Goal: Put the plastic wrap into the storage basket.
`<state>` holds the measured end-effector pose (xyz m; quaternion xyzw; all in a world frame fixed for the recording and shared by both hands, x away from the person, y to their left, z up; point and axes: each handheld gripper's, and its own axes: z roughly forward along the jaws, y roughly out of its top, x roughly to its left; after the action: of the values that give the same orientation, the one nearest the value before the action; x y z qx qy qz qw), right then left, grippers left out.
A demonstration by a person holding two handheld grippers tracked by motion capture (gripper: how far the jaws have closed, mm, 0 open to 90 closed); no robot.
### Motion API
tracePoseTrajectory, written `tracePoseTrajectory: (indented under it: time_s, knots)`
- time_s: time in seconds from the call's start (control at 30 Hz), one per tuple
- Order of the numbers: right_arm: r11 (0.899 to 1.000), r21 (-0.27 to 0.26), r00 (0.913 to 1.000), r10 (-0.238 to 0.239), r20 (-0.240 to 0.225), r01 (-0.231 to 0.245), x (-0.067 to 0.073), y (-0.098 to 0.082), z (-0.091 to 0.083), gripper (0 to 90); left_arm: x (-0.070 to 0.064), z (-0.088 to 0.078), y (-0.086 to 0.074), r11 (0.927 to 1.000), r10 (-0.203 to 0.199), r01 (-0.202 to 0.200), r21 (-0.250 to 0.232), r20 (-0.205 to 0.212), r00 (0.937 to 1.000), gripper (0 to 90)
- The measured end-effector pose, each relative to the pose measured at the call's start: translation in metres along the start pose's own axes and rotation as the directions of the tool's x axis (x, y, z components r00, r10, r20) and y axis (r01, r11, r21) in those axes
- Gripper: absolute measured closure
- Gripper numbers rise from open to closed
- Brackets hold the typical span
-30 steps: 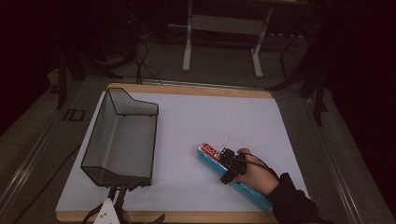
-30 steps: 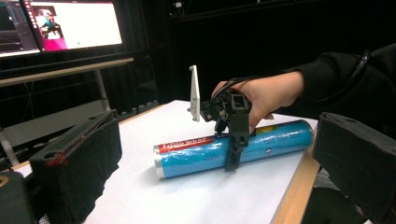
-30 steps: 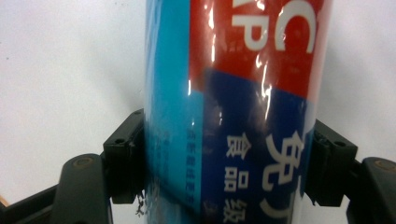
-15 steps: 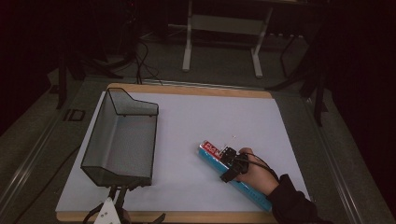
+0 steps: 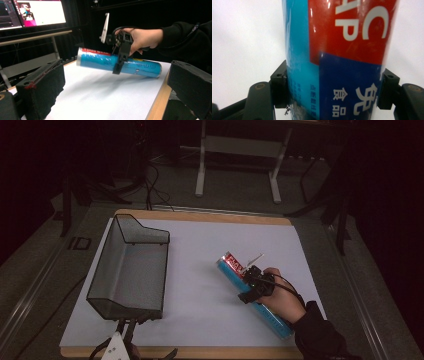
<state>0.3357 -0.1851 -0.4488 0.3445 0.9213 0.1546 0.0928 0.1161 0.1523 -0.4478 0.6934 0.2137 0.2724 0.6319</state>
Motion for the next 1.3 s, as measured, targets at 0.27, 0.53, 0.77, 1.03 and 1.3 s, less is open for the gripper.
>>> tracePoseTrajectory:
  time_s: [0.27,0.53,0.77,1.03,1.3]
  knots:
    - [0.995,-0.100,0.9998,0.020,-0.005,-0.020,-0.003,0.013,-0.026,31.8,0.000,0.000,0.000,1.0000,-0.001,0.001,0.000,-0.002,1.0000,2.0]
    - [0.972,-0.233,0.9997,0.025,0.004,-0.023,0.003,0.033,-0.050,31.8,0.000,0.000,0.000,1.0000,0.002,-0.002,-0.001,-0.004,1.0000,2.0]
    - [0.947,-0.319,0.9994,0.027,-0.019,-0.032,0.008,0.057,-0.068,31.8,0.000,0.000,0.000,1.0000,0.002,-0.002,-0.003,-0.007,1.0000,2.0]
    - [0.915,-0.398,0.9970,0.037,-0.068,-0.061,0.017,0.085,-0.080,31.8,0.000,-0.001,0.000,1.0000,0.004,-0.004,-0.002,-0.008,1.0000,2.0]
    - [0.876,-0.479,0.9949,-0.003,-0.101,-0.046,0.037,0.114,-0.093,31.9,0.000,-0.001,0.000,1.0000,0.002,-0.003,-0.005,-0.012,0.9999,2.0]
